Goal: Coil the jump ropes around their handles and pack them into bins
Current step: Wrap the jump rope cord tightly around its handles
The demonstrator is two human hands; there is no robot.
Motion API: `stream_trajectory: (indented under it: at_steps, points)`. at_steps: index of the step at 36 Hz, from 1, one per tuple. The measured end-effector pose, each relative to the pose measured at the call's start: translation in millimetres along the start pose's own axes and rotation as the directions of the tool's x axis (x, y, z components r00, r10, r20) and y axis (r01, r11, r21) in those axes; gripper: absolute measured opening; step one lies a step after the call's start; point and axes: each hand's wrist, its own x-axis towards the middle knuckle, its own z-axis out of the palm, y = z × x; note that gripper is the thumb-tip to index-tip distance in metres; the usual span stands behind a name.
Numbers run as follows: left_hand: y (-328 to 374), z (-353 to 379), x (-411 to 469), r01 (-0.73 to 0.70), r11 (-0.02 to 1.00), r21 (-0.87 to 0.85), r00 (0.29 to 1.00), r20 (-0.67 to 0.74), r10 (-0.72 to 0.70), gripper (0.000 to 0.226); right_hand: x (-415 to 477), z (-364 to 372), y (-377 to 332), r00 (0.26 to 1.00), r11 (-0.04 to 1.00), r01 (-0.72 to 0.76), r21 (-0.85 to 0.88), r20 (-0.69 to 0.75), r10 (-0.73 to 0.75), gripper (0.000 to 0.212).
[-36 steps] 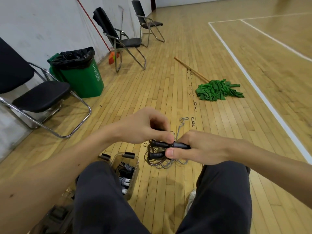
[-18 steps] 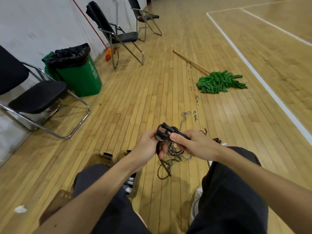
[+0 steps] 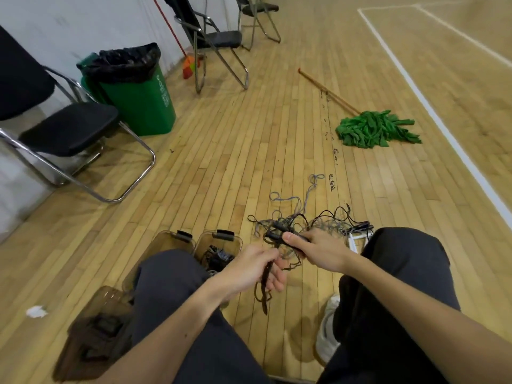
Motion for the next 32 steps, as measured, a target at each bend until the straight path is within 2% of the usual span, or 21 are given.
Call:
stream_trajectory:
  at_steps: [3, 5, 7, 9, 12, 15, 18, 19, 23, 27, 32]
  points:
    - [-11, -1, -1, -0.043, 0.928, 0.370, 0.997, -0.049, 0.066, 0.036, 7, 16, 5, 1.000, 0.998, -0.026, -0.060, 0.014, 0.027, 0.072]
    - [-15, -2, -1, -0.084, 0.810, 0.581, 0.989, -0.053, 0.140, 0.032, 14, 27, 9, 0.999, 0.998, -0.035, -0.060, 0.013, 0.036, 0.071]
    - [-17, -5, 1, -0.111, 0.643, 0.758, 0.981, -0.020, 0.194, 0.027, 21, 35, 14, 0.998, 0.995, -0.046, -0.083, 0.027, 0.049, 0.071]
    - [-15, -9, 6, -0.133, 0.497, 0.857, 0.979, 0.035, 0.202, 0.023, 27, 40, 20, 0.996, 0.990, -0.063, -0.124, 0.052, 0.070, 0.074]
    - [-7, -24, 17, -0.168, 0.340, 0.925, 0.979, 0.115, 0.169, 0.021, 39, 43, 28, 0.988, 0.986, -0.084, -0.145, 0.118, 0.102, 0.075]
    - [0, -41, 34, -0.220, 0.263, 0.940, 0.968, 0.175, 0.182, 0.023, 53, 40, 31, 0.959, 0.978, -0.139, -0.153, 0.226, 0.172, 0.072]
    - [-3, -52, 49, -0.294, 0.285, 0.912, 0.945, 0.231, 0.233, 0.019, 60, 39, 27, 0.912, 0.961, -0.171, -0.217, 0.335, 0.238, 0.071]
    - [-4, -56, 52, -0.307, 0.322, 0.895, 0.941, 0.234, 0.246, 0.019, 61, 40, 25, 0.891, 0.954, -0.173, -0.244, 0.373, 0.257, 0.071]
    - [-7, -69, 55, -0.322, 0.593, 0.738, 0.943, 0.194, 0.270, 0.022, 58, 50, 15, 0.827, 0.942, -0.161, -0.294, 0.480, 0.291, 0.070]
    - [-2, -84, 53, -0.280, 0.797, 0.535, 0.959, 0.113, 0.262, 0.020, 57, 43, -1, 0.809, 0.965, -0.158, -0.207, 0.533, 0.247, 0.066]
    - [-5, -99, 49, -0.300, 0.882, 0.365, 0.954, 0.090, 0.287, 0.014, 54, 44, -18, 0.793, 0.990, -0.126, -0.058, 0.594, 0.136, 0.060]
